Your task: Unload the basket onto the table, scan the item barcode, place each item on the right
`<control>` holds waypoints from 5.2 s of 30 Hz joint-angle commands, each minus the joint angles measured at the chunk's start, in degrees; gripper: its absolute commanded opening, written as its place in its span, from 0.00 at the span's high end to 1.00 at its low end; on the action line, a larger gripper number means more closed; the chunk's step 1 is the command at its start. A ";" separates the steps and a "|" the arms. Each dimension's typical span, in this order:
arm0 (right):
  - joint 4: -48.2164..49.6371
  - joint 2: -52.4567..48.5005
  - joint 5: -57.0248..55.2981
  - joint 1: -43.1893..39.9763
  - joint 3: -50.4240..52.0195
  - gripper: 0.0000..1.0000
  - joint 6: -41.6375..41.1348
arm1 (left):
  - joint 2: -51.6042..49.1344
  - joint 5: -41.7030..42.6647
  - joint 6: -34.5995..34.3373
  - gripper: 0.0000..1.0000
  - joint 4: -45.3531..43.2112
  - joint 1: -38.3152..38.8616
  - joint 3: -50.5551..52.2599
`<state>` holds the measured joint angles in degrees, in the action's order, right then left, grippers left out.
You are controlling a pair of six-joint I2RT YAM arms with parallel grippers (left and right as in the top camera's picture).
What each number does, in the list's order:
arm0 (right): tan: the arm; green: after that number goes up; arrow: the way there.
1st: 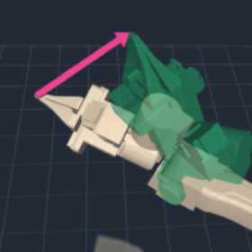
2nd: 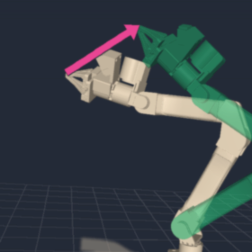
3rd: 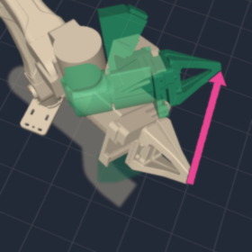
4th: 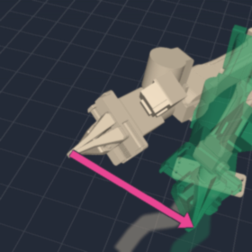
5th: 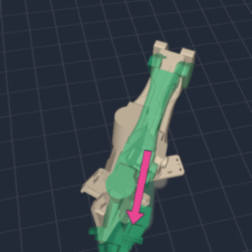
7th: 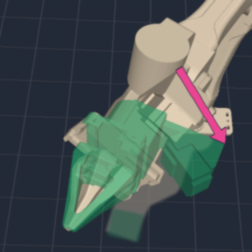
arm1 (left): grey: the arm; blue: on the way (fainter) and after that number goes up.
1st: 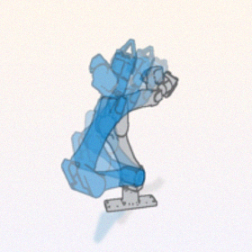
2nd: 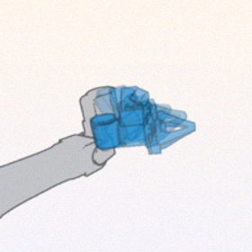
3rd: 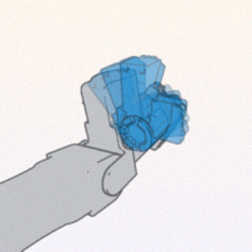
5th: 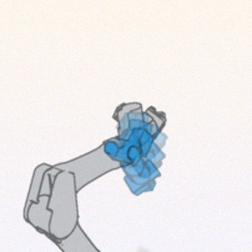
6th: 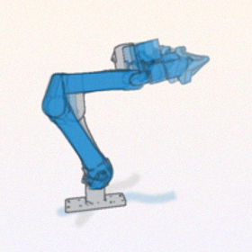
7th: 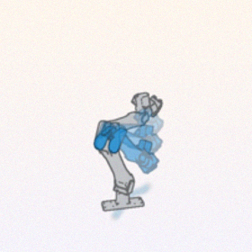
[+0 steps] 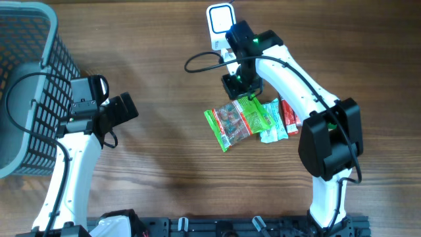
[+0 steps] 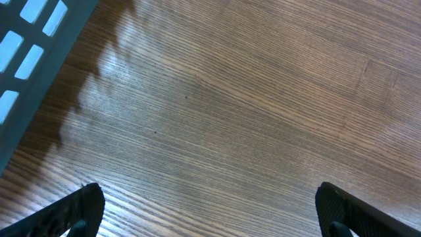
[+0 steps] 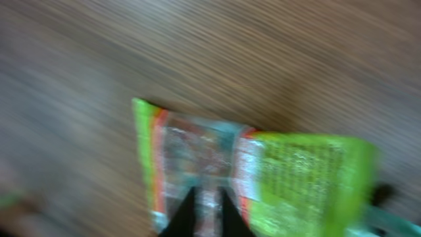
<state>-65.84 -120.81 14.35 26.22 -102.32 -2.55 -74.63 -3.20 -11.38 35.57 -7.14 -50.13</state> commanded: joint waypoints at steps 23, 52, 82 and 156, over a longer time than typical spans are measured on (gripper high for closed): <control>-9.77 0.31 -17.57 5.11 16.39 0.95 -6.91 | 0.37 -0.76 0.70 0.00 -0.22 -0.13 -0.68; 13.07 7.37 -14.29 4.96 12.92 0.00 -8.11 | 0.37 -0.76 0.70 0.00 -0.22 -0.13 -0.68; 31.80 23.58 -14.29 3.48 12.98 0.00 -8.11 | 0.37 -0.76 0.68 0.00 -0.22 -0.13 -0.68; 87.45 120.63 -12.41 -19.61 102.05 0.00 -12.57 | 0.37 -0.76 0.70 0.00 -0.22 -0.13 -0.68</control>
<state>23.70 -1.08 0.43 6.90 -1.39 -13.15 -74.63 -3.20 -11.38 35.57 -7.14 -50.13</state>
